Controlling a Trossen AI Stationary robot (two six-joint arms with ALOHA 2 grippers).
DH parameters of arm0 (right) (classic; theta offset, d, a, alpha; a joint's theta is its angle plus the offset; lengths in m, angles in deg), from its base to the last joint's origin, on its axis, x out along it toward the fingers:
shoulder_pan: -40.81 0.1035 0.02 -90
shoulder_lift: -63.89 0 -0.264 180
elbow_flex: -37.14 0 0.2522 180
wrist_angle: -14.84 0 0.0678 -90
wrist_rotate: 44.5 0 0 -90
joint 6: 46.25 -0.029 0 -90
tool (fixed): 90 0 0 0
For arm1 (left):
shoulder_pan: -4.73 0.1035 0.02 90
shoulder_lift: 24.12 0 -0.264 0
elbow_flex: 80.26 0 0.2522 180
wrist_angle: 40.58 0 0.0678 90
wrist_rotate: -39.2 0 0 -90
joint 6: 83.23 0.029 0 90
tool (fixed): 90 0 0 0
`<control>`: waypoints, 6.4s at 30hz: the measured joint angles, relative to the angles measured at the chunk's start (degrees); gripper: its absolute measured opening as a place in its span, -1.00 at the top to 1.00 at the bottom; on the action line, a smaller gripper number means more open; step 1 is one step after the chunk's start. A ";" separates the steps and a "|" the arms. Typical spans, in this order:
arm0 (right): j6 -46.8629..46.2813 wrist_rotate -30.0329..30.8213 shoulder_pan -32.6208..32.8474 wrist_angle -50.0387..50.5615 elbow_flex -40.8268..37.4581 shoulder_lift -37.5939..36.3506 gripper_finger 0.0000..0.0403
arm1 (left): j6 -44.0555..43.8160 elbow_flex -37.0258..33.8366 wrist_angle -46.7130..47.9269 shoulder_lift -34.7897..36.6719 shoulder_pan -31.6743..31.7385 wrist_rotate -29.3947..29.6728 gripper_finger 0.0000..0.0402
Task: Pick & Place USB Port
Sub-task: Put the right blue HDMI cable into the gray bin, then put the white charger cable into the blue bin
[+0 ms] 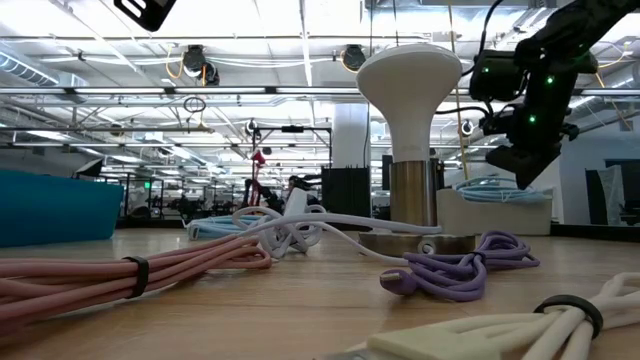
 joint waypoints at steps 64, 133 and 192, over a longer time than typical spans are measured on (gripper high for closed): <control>5.24 8.88 0.48 -13.75 -1.60 8.16 1.00 | 0.15 0.04 0.04 -0.02 -0.17 0.15 0.90; 37.52 23.30 57.60 -76.59 9.42 6.73 1.00 | -25.65 -0.02 37.77 16.67 1.40 46.04 0.89; 0.24 -16.37 77.95 -23.30 38.48 35.37 0.33 | -5.83 -11.17 -3.38 6.97 8.70 -5.38 0.89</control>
